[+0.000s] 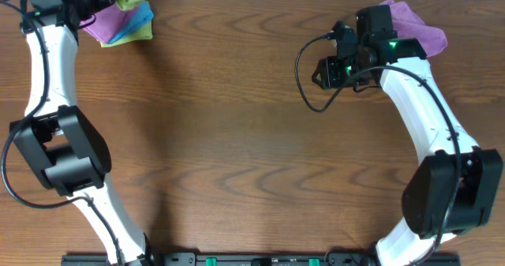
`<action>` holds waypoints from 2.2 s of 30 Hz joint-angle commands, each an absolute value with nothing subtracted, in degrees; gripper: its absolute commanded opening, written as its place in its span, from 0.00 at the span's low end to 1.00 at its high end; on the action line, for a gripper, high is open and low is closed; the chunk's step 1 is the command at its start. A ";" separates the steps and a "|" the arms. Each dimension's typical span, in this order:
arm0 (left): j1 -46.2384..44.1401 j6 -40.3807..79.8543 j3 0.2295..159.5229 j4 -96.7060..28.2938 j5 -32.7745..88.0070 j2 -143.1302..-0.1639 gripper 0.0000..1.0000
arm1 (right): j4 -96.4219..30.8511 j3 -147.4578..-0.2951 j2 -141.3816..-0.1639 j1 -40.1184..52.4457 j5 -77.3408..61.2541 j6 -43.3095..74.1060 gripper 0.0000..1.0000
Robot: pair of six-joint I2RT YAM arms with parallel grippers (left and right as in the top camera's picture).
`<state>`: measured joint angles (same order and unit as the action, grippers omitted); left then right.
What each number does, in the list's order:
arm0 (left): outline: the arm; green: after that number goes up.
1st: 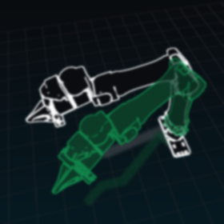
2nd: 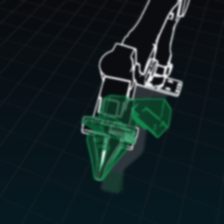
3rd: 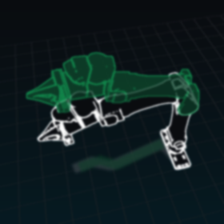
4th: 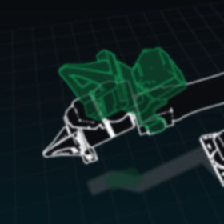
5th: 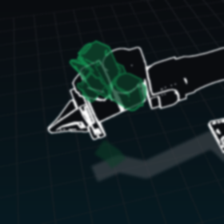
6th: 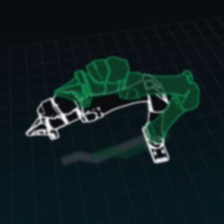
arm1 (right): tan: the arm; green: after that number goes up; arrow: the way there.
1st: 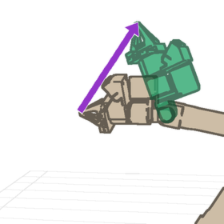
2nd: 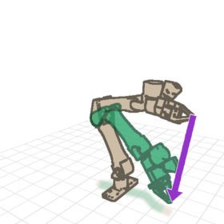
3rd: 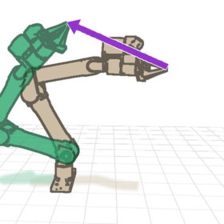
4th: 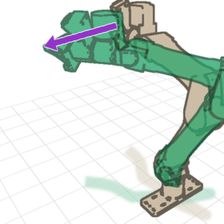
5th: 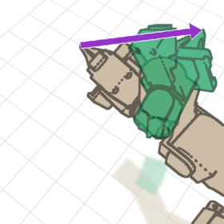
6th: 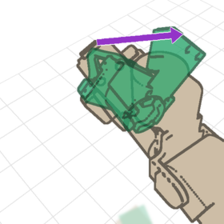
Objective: Fold the cloth
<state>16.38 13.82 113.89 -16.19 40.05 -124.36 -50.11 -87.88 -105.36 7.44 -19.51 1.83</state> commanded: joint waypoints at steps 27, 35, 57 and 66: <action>20.38 30.92 115.26 -1.28 44.42 -131.15 0.06 | -49.91 -87.64 -105.12 9.08 -19.29 2.04 0.47; 20.38 33.08 115.24 -1.78 43.13 -134.63 0.06 | -49.25 -87.64 -105.12 9.08 -19.29 2.04 0.47; 20.60 48.71 115.24 16.62 46.70 -139.22 0.05 | -49.28 -87.64 -105.12 9.08 -19.31 2.07 0.47; 20.73 49.43 115.24 16.51 51.53 -145.51 0.06 | -50.48 -87.64 -105.12 9.10 -19.33 2.09 0.45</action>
